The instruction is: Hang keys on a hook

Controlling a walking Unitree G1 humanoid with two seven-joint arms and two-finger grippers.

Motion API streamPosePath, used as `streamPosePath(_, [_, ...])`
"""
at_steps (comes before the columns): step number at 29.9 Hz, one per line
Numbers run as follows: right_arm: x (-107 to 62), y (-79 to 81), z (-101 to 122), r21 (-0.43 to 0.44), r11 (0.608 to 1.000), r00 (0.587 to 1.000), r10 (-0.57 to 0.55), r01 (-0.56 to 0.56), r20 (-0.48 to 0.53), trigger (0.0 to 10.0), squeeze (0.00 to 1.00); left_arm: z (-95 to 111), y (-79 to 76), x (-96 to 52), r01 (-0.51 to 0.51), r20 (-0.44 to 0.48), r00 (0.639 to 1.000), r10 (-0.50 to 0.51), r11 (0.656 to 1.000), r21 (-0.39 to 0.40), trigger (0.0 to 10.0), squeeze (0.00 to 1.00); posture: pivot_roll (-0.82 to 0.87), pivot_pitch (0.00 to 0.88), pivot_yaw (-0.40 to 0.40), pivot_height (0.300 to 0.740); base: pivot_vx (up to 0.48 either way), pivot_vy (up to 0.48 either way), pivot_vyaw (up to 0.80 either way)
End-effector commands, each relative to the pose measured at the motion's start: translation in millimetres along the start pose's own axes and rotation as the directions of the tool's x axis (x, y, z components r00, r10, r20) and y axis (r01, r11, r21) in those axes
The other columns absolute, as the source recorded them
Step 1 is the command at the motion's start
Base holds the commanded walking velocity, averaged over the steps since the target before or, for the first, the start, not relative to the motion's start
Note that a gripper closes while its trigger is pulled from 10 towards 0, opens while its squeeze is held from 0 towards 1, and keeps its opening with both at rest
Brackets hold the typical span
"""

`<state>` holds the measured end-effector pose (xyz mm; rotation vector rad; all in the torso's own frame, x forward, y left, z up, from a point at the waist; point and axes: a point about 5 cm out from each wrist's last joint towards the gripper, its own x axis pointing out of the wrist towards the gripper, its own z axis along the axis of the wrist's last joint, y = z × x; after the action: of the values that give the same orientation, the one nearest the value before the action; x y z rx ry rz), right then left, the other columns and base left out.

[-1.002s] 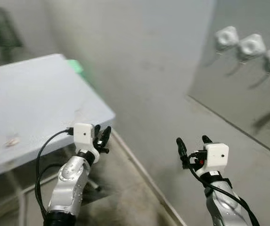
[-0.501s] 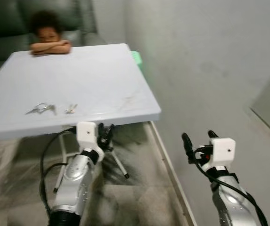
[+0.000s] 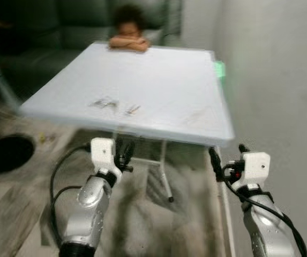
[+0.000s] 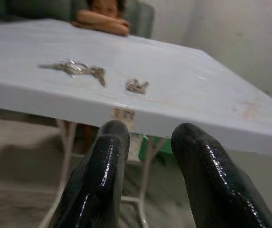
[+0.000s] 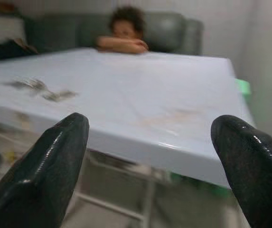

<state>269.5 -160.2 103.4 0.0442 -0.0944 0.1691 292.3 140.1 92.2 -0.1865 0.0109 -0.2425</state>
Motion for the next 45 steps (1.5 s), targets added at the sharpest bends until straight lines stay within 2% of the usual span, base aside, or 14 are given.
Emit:
streamPosePath(1, [-4.6, -8.2, 0.1, -0.005, 1.0, 1.0, -0.024, 0.024, -0.006, 10.0, 0.0, 4.7, -10.3, 5.8, 0.031, 0.015, 0.999, -0.031, 0.999, -0.018, 10.0, 0.0, 0.08, 0.0, -0.046, 0.74, 0.0, 0.0, 0.0])
streamPosePath(7, [-4.1, -8.1, 1.3, -0.003, 1.0, 1.0, -0.023, 0.023, -0.002, 10.0, 0.0, 5.9, -7.4, 7.2, 0.025, 0.012, 1.0, -0.025, 0.999, -0.022, 10.0, 0.0, 0.08, 0.0, -0.045, 0.74, 0.0, 0.0, 0.0])
streamPosePath(26, [-6.4, -6.5, 1.3, 0.015, 1.0, 1.0, -0.013, 0.013, -0.006, 10.0, 0.0, 4.3, -6.9, 8.5, 0.018, -0.001, 1.0, -0.018, 0.999, -0.052, 10.0, 0.0, 0.07, 0.0, -0.049, 0.74, 0.0, 0.43, 0.0])
streamPosePath(40, [-10.4, -6.2, 0.3, 0.02, 1.0, 1.0, -0.008, 0.008, -0.014, 10.0, 0.0, 3.3, -8.6, 10.1, 0.03, -0.005, 1.0, -0.03, 0.998, -0.055, 10.0, 0.0, 0.07, 0.0, -0.051, 0.74, 0.0, 0.0, 0.0])
streamPosePath(45, [-11.7, -6.8, 0.1, 0.017, 1.0, 1.0, -0.008, 0.008, -0.017, 10.0, 0.0, 2.6, -9.9, 10.4, 0.039, -0.006, 0.999, -0.039, 0.998, -0.058, 10.0, 0.0, 0.07, 0.0, -0.052, 0.74, 0.0, 0.37, 0.0])
